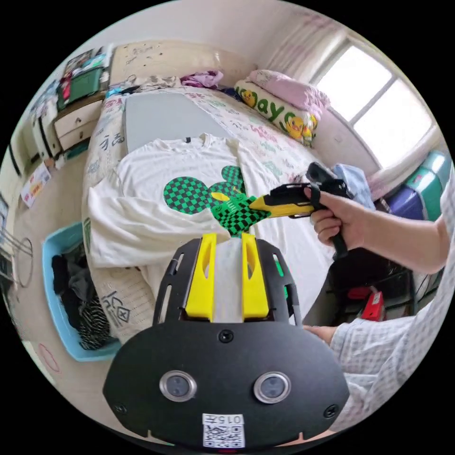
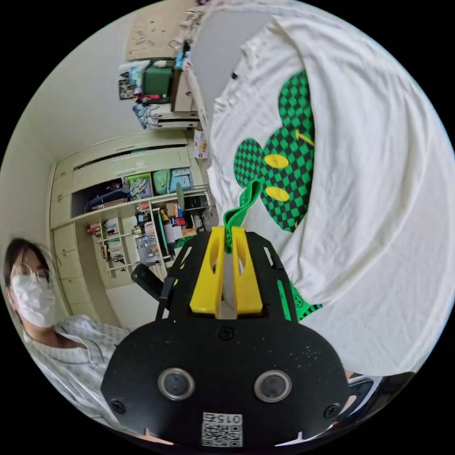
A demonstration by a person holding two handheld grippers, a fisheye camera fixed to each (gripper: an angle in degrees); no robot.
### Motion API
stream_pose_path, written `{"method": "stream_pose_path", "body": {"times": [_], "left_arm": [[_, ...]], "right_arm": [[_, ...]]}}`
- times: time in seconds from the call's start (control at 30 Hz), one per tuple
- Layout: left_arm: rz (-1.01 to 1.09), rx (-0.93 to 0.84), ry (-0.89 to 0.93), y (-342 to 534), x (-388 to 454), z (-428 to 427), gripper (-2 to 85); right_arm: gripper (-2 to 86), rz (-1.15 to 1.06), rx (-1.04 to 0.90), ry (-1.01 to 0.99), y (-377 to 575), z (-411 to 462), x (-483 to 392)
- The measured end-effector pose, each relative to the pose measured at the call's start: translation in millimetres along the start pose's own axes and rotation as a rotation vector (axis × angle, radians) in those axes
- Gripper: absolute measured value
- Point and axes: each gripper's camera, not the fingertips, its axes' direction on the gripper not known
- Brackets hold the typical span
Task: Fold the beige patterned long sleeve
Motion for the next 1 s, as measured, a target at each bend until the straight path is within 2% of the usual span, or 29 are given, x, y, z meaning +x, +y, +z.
{"method": "stream_pose_path", "body": {"times": [0.1,0.17,0.27,0.4,0.6,0.83,1.0], "left_arm": [[-0.216,0.153,0.162,13,-20,-24,8.9],[-0.345,0.209,0.192,27,-33,-29,8.9],[-0.540,0.243,0.209,51,-58,-20,8.9],[-0.800,0.290,0.316,80,-97,6,8.9],[-0.924,0.341,0.312,81,-138,21,9.0],[-1.030,0.422,0.321,60,-189,39,9.3],[-1.135,0.497,0.371,63,-214,47,0.5]], "right_arm": [[1.7,-0.142,0.097,0.046,31,-47,-26],[1.5,-0.178,0.134,0.125,58,-82,-26],[1.4,-0.163,0.164,0.241,86,-105,-2],[1.4,-0.071,0.180,0.276,108,-111,37],[1.4,-0.020,0.261,0.266,126,-111,46],[1.5,-0.011,0.249,0.298,126,-103,14],[1.7,0.043,0.233,0.314,120,-100,-6]]}}
